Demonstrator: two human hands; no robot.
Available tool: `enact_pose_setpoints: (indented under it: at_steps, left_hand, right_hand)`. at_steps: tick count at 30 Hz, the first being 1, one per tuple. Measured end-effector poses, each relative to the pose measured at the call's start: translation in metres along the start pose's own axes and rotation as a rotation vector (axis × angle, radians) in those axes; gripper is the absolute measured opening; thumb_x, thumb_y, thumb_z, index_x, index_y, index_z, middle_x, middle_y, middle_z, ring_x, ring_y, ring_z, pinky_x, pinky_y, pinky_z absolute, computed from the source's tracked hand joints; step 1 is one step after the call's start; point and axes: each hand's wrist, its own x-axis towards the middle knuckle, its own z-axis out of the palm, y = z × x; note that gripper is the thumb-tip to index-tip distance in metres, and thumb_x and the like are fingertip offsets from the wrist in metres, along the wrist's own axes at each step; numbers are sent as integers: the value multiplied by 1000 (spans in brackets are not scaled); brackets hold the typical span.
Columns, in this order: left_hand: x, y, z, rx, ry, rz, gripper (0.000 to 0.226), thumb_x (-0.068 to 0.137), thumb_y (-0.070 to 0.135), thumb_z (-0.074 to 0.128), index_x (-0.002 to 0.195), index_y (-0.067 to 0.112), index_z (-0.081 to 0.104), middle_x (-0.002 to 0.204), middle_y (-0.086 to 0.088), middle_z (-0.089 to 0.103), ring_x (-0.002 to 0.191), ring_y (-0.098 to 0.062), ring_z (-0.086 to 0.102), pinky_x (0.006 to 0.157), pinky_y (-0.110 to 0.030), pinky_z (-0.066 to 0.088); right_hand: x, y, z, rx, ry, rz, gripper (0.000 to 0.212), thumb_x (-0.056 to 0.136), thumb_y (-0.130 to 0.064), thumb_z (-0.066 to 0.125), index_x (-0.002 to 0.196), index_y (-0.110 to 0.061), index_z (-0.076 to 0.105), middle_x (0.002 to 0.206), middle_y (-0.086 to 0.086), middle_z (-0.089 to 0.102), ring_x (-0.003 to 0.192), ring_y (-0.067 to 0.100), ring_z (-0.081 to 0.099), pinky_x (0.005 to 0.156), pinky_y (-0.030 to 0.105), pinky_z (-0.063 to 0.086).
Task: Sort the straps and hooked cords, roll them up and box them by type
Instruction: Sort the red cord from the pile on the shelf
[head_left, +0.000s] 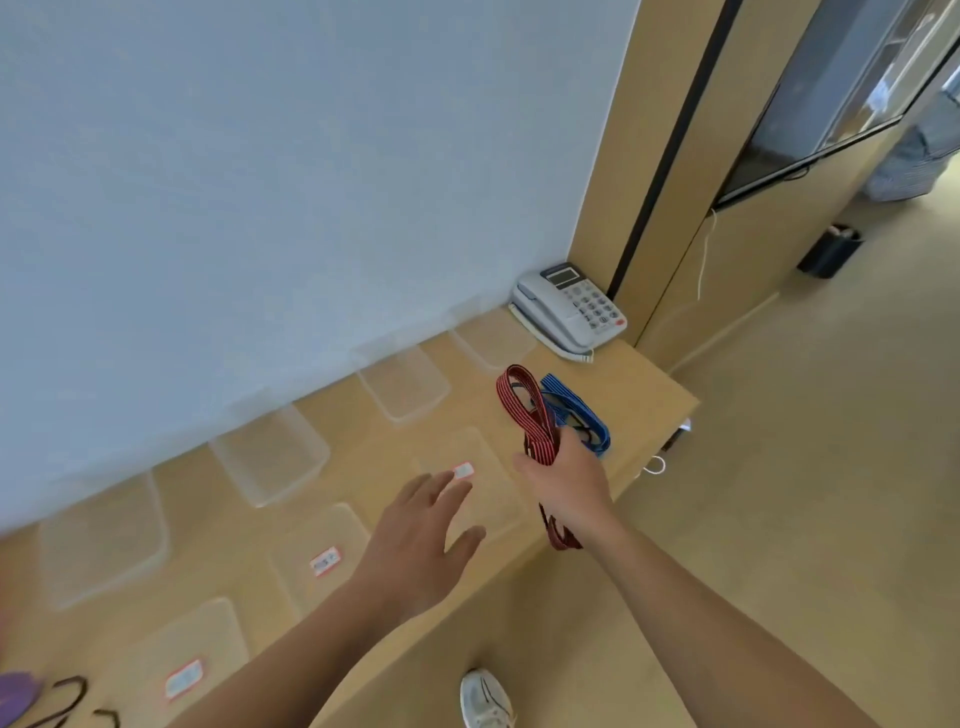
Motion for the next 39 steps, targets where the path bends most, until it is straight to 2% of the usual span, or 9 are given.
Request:
enact_pose_setpoints:
  at_steps: [6, 9, 12, 16, 21, 29, 32, 35, 39]
  left_hand:
    - [37, 13, 17, -46, 92, -65, 54, 102, 42, 56, 153, 27, 44, 160, 3, 38, 150, -19, 25, 117, -21, 15]
    - [51, 15, 21, -60, 122, -122, 48, 99, 38, 62, 145, 25, 54, 156, 2, 44, 146, -19, 30, 113, -19, 16]
    - [59, 17, 24, -63, 159, -167, 41, 98, 35, 65, 137, 25, 60, 151, 1, 48, 143, -19, 35, 110, -21, 21]
    - [68, 21, 29, -68, 157, -198, 38, 97, 34, 65, 134, 24, 62, 151, 1, 48, 143, -19, 34, 110, -22, 23]
    - [72, 22, 33, -60, 141, -211, 39, 98, 34, 65, 135, 23, 62, 151, -1, 48, 144, -21, 35, 116, -30, 27]
    - [58, 13, 22, -74, 182, -218, 38, 98, 33, 64, 135, 23, 62, 152, -2, 48, 145, -22, 35, 116, -29, 27]
    - [42, -1, 17, -93, 205, -245, 41, 99, 34, 63, 138, 23, 59, 153, -2, 47, 145, -22, 34, 115, -29, 28]
    - [16, -22, 9, -85, 218, -293, 45, 100, 37, 60, 142, 22, 56, 155, -2, 44, 147, -21, 32, 117, -30, 26]
    - [-34, -61, -4, -123, 277, -394, 46, 99, 36, 62, 142, 21, 57, 154, -4, 46, 147, -24, 34, 118, -34, 28]
  right_hand:
    - [107, 26, -17, -684, 13, -207, 48, 98, -51, 49, 126, -13, 43, 102, 6, 61, 82, 25, 59, 65, 34, 44]
    - [140, 42, -11, -859, 6, -236, 63, 98, -45, 51, 147, -12, 30, 122, 14, 55, 101, 28, 57, 75, 37, 46]
    - [157, 60, -5, -954, 64, -279, 80, 96, -60, 46, 153, -10, 22, 132, 17, 46, 114, 31, 48, 90, 41, 44]
    - [163, 70, 1, -976, 78, -307, 98, 87, -79, 37, 153, -7, 22, 145, 19, 39, 128, 35, 41, 98, 52, 41]
    - [161, 62, 2, -947, -29, -269, 109, 84, -80, 43, 156, -7, 11, 154, 16, 28, 138, 33, 34, 105, 53, 35]
    - [124, 53, -1, -806, 63, -402, 89, 84, -60, 66, 149, -10, 31, 141, 15, 44, 128, 33, 44, 105, 45, 41]
    - [97, 41, 15, -813, 48, -483, 82, 85, -57, 67, 148, -13, 38, 141, 16, 44, 128, 34, 43, 106, 47, 39]
    - [62, 24, 44, -782, 13, -572, 69, 85, -55, 66, 139, -16, 47, 133, 14, 49, 123, 34, 47, 99, 46, 44]
    - [12, -7, 97, -752, -92, -662, 68, 90, -54, 61, 144, -20, 41, 141, 15, 47, 130, 33, 40, 104, 45, 39]
